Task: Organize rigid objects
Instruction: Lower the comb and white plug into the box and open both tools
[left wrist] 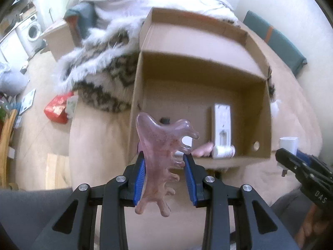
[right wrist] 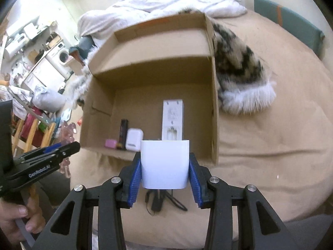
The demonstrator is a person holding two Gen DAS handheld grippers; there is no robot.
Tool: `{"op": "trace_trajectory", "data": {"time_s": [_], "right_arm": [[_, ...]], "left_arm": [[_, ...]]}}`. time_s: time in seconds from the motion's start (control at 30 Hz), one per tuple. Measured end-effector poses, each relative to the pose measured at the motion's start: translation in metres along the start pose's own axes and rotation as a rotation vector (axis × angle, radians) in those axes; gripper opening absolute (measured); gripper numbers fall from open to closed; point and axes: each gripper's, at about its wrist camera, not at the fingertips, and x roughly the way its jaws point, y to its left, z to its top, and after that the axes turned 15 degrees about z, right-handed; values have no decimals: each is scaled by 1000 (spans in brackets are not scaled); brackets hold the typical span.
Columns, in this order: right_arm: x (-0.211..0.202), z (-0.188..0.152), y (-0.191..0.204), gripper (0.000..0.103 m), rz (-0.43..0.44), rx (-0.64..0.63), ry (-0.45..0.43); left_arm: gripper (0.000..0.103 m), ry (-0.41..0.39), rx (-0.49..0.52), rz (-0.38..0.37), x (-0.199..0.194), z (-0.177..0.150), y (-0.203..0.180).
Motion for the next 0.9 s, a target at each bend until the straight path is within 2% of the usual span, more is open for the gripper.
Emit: {"op": "trace_trajectory", "data": {"time_s": [0.2,0.3,0.47,0.67,0.77,0.9], "right_arm": [[3,30,9,44,7,-47,-22],[7,43,9,44,14,-61,-32],[28,59,4,44,20,-67,-22],[62,60,-11,44,25,-46,12],[76,54,-21,44,43,-7,26],[92,46,-24,44,11,-32,58]], "left_arm": [[32,-49,2,-18,-3,33,-10],[32,-69,18,-3,1,44,-16],[32,-59,41,10,20,52,-26],[32,-25,77,8,51,51,-40],[32,-31,81,4,63,52,-45],[32,-51,96,1,78,49,-51]]}}
